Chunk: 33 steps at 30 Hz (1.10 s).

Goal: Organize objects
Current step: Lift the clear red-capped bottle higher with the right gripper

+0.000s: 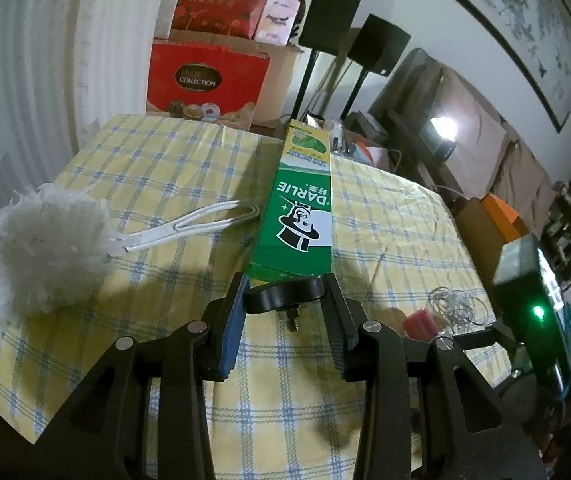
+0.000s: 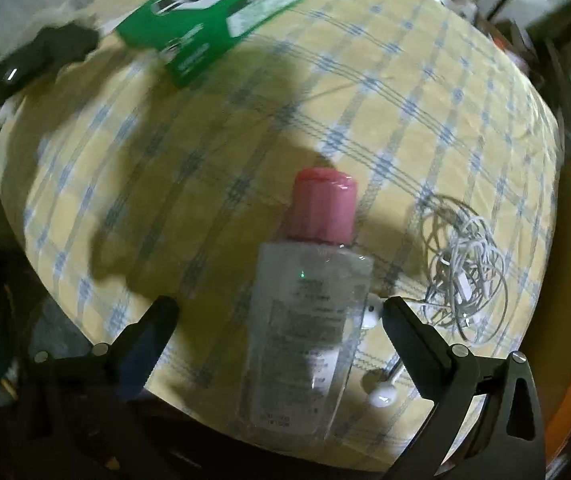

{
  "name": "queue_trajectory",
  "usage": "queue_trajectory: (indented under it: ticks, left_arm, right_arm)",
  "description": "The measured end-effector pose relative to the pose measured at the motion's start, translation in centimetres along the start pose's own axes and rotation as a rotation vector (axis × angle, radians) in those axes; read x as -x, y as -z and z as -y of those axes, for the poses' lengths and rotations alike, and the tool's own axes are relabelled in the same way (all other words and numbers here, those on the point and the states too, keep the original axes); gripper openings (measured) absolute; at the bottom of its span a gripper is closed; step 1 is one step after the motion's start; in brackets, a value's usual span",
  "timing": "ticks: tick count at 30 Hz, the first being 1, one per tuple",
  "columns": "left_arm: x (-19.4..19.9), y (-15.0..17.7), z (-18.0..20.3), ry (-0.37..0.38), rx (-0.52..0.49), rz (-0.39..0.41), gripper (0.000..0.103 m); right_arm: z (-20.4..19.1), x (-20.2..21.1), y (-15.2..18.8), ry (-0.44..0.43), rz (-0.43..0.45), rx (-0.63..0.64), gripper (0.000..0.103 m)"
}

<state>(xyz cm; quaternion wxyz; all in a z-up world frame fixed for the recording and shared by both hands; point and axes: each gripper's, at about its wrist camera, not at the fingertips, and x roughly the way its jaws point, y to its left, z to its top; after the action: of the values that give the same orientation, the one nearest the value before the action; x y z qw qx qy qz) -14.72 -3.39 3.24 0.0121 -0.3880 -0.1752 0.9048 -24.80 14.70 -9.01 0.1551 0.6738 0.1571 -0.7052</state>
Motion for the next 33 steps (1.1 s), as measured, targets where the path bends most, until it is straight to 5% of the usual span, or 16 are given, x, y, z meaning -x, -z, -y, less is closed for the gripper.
queue_trajectory:
  ticks: [3,10,14,17,33]
  left_arm:
    - [0.1,0.0,-0.1,0.003,0.006,0.003,0.034]
    - [0.2,0.0,-0.5,0.020,0.018,-0.009,0.034]
    - [0.3,-0.1,-0.9,0.016,0.027,-0.007,0.034]
    - [0.2,0.0,-1.1,0.019,0.032,-0.012,0.034]
    - [0.4,-0.4,-2.0,0.000,0.043,-0.010,0.034]
  right_arm:
    - [0.7,-0.6,-1.0,0.004,-0.033,-0.065,0.103]
    - [2.6,-1.0,-2.4,0.011,0.093,-0.054,0.103]
    - [2.9,-1.6,-3.3,0.002,0.011,-0.005,0.103]
    - [5.5,-1.7,-3.7,0.002,0.006,-0.145,0.103]
    - [6.9,0.8,-3.6,-0.186,-0.018,-0.133,0.103]
